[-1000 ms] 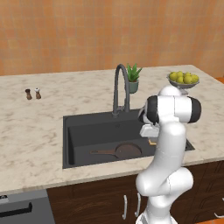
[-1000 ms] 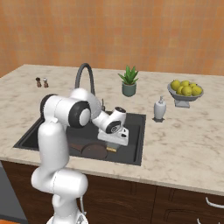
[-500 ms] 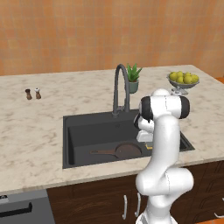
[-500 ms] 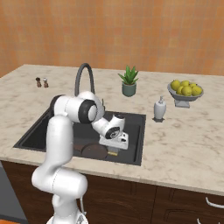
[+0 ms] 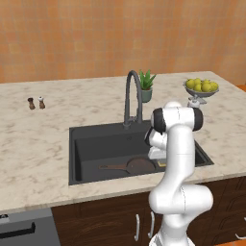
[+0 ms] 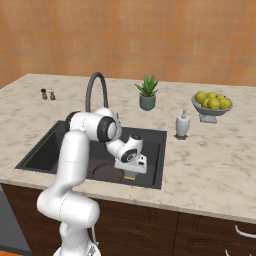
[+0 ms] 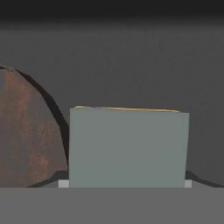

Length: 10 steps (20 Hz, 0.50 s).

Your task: Pick the pan and sponge and place them into the sink. Then turn on the water.

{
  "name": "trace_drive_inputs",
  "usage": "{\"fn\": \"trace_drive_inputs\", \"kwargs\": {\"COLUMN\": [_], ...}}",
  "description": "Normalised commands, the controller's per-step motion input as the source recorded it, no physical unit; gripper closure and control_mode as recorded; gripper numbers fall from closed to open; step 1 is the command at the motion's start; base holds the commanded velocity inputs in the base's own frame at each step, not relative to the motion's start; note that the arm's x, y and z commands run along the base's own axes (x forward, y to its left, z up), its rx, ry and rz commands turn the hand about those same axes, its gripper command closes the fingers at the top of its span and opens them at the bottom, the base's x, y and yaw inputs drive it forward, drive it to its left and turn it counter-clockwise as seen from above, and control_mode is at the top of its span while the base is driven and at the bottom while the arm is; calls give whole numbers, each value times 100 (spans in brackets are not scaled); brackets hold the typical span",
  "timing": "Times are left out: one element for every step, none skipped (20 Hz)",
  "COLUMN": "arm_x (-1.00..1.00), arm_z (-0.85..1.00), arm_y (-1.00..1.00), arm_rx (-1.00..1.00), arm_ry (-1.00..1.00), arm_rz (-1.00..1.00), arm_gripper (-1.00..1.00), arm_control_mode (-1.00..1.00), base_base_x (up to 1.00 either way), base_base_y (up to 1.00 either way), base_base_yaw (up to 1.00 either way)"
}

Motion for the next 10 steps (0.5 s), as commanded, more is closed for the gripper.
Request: {"fn": "trace_drive_inputs", "kwargs": {"arm_x": [10, 9, 7, 6, 4, 1, 2, 1, 1, 0], "arm_z": [-23, -21, -18, -12, -14, -17, -16, -15, -14, -7], "arm_y": [0, 0, 0, 0, 0, 0, 0, 0, 0, 0], "arm_rx": [0, 0, 0, 0, 0, 0, 0, 0, 0, 0], "arm_ry": [0, 0, 0, 0, 0, 0, 0, 0, 0, 0], "arm_rz": [0, 0, 0, 0, 0, 0, 0, 0, 0, 0], "arm_gripper": [100, 100, 100, 100, 100, 100, 100, 100, 100, 100], "arm_control_mode": [-100, -100, -100, -100, -100, -100, -100, -100, -100, -100], "base_base_x": [0, 0, 0, 0, 0, 0, 0, 0, 0, 0], "base_base_y": [0, 0, 0, 0, 0, 0, 0, 0, 0, 0], "base_base_yaw": [0, 0, 0, 0, 0, 0, 0, 0, 0, 0]}}
